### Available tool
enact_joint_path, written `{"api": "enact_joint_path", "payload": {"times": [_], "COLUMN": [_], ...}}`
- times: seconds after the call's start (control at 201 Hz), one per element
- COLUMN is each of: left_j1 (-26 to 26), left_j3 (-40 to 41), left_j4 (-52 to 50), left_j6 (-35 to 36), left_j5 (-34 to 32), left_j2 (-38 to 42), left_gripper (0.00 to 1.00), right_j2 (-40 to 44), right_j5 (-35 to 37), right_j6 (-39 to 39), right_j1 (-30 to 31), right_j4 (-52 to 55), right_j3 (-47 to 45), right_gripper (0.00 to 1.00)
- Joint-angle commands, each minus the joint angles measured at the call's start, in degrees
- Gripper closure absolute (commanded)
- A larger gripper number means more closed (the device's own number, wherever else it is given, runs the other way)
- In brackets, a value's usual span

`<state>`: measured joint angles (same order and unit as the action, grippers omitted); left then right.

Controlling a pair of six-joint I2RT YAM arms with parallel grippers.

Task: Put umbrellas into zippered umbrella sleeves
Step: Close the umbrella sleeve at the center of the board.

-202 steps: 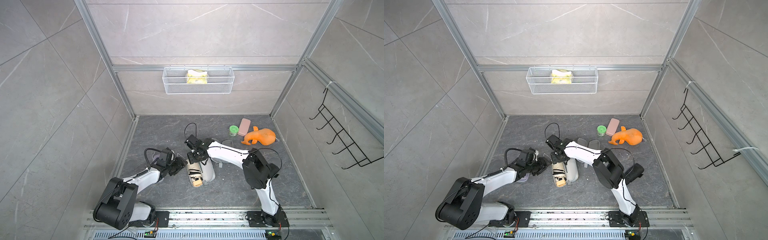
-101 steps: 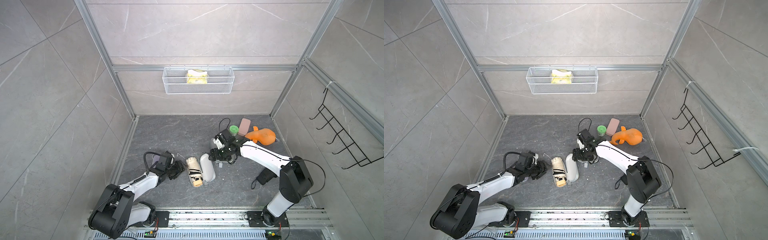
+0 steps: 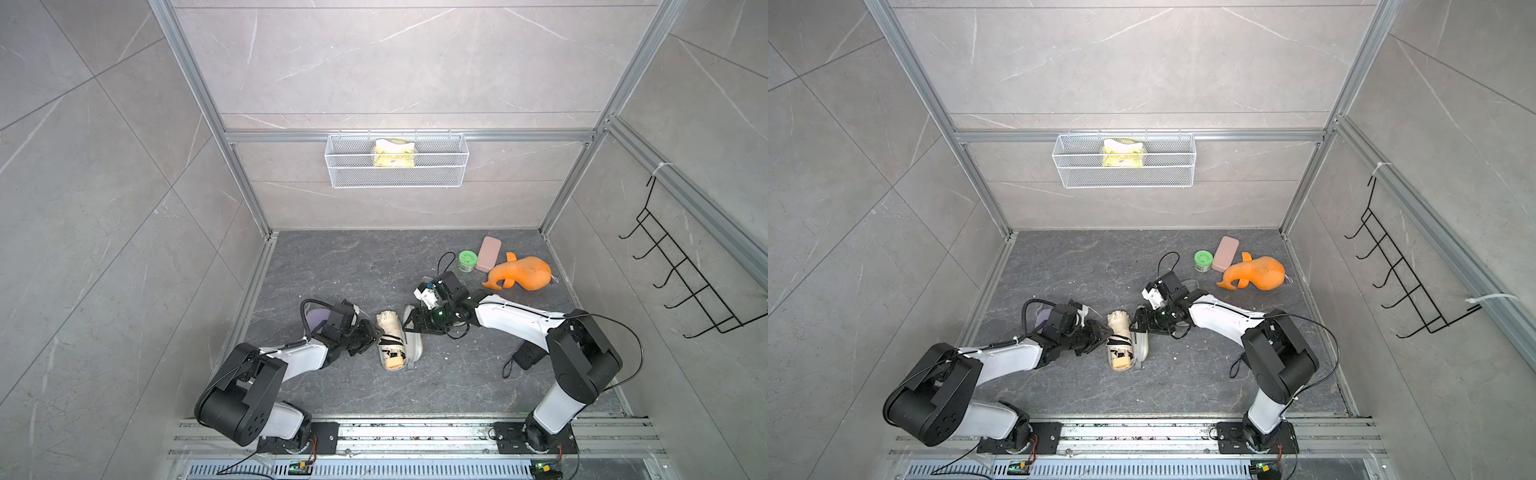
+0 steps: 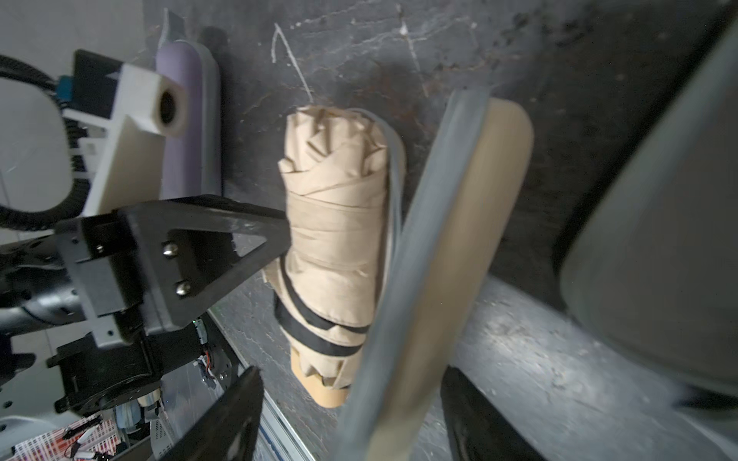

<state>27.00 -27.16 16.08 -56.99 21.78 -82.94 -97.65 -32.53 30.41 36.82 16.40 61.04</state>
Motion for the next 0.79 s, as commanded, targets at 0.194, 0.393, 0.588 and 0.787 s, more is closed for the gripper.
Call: {"api": "enact_joint_path", "payload": {"times": [0.194,0.393,0.588,0.787], "left_j1": [-0.46,-4.03,-6.00,-3.89], "left_j3": [1.93,3.99,3.25,3.15], "left_j4": [5.64,5.67,-1.61,3.52], "left_j6": [-0.73,-1.99,-0.20,-1.37], "left_j5": [3.15,6.38,5.60,6.98], "left_j2": [-2.64,0.80,8.44,5.94], "left_gripper": [0.70,0.54,0.34,0.23], "right_j2": [-1.04,-2.01,-2.88,-3.06], "right_j5": [-4.15,-4.07,-4.62,-7.99], "right_j6": [0.24,-1.40,-1.87,0.14], "right_j1": [4.49,4.54,4.49,4.60], "right_j4": [-10.58,-10.11,-10.14,-15.60], "right_j3": [-2.88,-3.55,-3.82,-5.10], "right_gripper": [0.29,0.29,0.30,0.32]}}
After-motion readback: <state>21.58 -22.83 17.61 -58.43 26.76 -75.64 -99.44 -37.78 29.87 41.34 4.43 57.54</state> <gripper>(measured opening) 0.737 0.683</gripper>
